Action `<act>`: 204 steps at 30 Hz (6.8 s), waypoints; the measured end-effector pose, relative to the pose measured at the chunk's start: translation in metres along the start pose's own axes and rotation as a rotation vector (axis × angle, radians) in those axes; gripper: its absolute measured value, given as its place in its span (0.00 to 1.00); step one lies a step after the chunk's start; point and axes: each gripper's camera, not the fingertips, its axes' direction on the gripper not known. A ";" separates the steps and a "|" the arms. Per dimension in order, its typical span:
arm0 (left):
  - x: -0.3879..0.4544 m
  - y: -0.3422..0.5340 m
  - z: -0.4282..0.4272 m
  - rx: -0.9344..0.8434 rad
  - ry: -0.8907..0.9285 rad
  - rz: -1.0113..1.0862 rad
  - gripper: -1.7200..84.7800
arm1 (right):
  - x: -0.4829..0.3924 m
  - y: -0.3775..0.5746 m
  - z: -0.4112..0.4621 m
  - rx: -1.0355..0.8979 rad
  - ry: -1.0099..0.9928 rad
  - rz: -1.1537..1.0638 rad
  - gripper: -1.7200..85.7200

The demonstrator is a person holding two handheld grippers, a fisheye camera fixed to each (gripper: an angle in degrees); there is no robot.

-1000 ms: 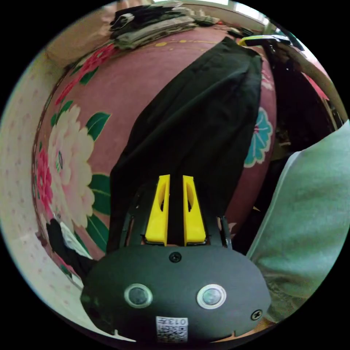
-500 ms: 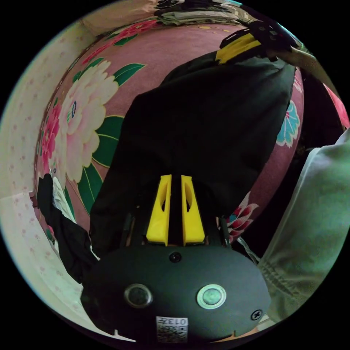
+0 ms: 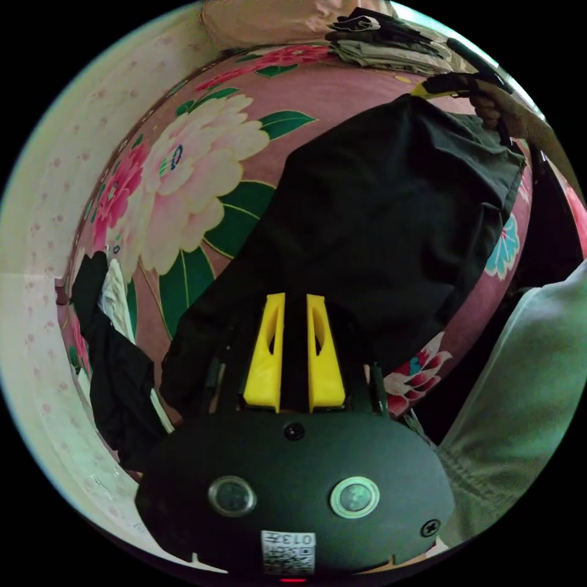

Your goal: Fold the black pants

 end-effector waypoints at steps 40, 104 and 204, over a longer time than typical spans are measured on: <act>-0.017 0.051 -0.033 -0.078 0.071 0.596 0.02 | -0.312 0.076 0.123 -0.369 0.546 -0.542 0.02; 0.249 -0.493 -0.191 0.152 0.240 0.894 0.02 | 0.061 0.357 -0.384 -0.046 0.872 0.380 0.02; -0.194 -0.072 -0.025 0.366 0.528 0.142 0.05 | -0.130 0.042 0.013 -0.034 0.490 -0.208 0.09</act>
